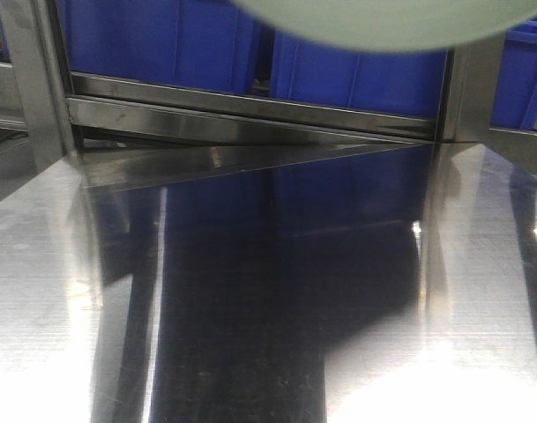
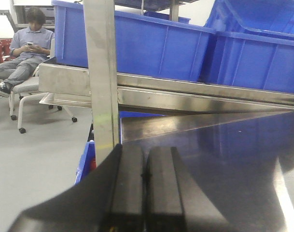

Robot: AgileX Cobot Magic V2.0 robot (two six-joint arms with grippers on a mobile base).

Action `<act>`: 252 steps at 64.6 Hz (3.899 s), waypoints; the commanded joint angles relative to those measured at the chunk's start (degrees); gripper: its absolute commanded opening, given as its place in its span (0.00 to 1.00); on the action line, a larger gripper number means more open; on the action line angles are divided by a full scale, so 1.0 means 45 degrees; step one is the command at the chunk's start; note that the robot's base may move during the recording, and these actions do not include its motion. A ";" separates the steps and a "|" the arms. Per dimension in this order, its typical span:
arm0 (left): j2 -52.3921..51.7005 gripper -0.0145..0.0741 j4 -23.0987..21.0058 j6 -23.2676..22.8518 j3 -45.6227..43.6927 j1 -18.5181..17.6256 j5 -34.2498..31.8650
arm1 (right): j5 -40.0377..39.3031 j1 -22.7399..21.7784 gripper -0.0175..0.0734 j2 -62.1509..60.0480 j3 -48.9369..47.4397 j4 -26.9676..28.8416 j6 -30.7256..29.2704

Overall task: Place green plate on second shelf with right arm
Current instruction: 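Lift the plate off the table with the right gripper, tilting it upright, then hold the plate upright in the right gripper beside the robot, then drive the base away from the table while holding the plate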

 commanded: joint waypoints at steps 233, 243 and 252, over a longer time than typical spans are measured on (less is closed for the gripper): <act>-0.0221 0.31 -0.0039 -0.0027 0.0506 -0.0058 -0.1141 | -0.8841 -0.3234 0.25 -1.0752 1.1368 -0.2236 0.1820; -0.0221 0.31 -0.0039 -0.0027 0.0506 -0.0058 -0.1141 | -0.8841 -0.3234 0.25 -1.0752 1.1368 -0.2236 0.1820; -0.0221 0.31 -0.0039 -0.0027 0.0506 -0.0058 -0.1141 | -0.8841 -0.3234 0.25 -1.0752 1.1368 -0.2236 0.1820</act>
